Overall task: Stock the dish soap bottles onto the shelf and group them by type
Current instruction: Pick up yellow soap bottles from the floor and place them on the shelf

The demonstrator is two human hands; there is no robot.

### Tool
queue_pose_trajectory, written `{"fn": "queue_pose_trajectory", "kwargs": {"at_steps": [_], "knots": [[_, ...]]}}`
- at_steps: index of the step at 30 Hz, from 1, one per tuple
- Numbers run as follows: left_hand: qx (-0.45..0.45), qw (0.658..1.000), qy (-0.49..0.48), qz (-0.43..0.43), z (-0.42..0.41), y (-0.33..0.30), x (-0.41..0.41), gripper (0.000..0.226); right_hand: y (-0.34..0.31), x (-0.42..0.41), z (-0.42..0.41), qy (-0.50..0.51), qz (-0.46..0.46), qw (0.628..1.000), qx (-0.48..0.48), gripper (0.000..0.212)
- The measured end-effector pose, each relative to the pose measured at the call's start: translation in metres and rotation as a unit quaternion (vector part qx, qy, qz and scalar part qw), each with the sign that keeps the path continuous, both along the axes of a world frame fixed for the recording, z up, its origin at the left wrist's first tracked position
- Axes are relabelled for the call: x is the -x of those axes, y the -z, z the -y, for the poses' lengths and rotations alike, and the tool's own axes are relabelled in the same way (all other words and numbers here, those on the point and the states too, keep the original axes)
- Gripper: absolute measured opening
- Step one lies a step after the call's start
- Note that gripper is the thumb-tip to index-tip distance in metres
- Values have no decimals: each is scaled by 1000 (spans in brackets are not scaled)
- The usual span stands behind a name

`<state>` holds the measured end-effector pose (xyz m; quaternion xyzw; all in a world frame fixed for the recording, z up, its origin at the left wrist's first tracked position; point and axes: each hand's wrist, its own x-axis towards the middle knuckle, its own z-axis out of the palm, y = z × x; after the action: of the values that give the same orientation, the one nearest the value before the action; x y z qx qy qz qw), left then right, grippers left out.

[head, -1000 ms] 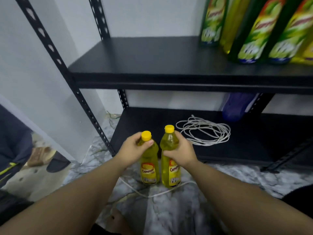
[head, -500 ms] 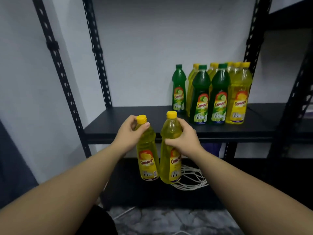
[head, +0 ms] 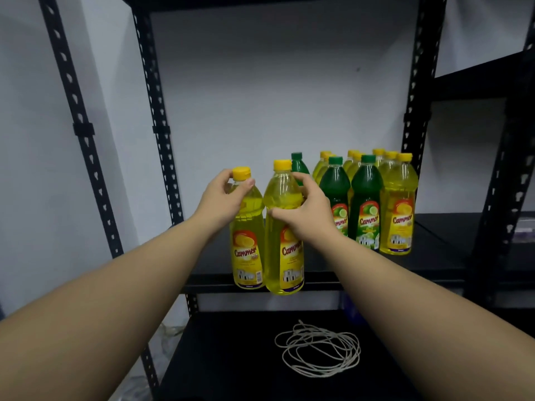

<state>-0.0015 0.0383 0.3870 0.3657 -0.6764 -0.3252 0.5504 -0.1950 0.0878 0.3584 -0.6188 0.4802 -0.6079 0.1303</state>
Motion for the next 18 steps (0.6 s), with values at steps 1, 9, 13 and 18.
{"fn": "queue_pose_trajectory", "kwargs": {"at_steps": [1,9,13,18], "knots": [[0,1000,0,0,6,-3,2,20,-2,1,7,2,-1,1000,1,86],[8,1000,-2,26,60,0,13,24,3,9,58,34,-7,999,-15,86],[13,999,-7,39,85,2,15,27,10,11,80,52,-4,998,-18,86],[16,999,-20,24,98,11,18,32,18,13,95,51,18,998,-19,87]]}}
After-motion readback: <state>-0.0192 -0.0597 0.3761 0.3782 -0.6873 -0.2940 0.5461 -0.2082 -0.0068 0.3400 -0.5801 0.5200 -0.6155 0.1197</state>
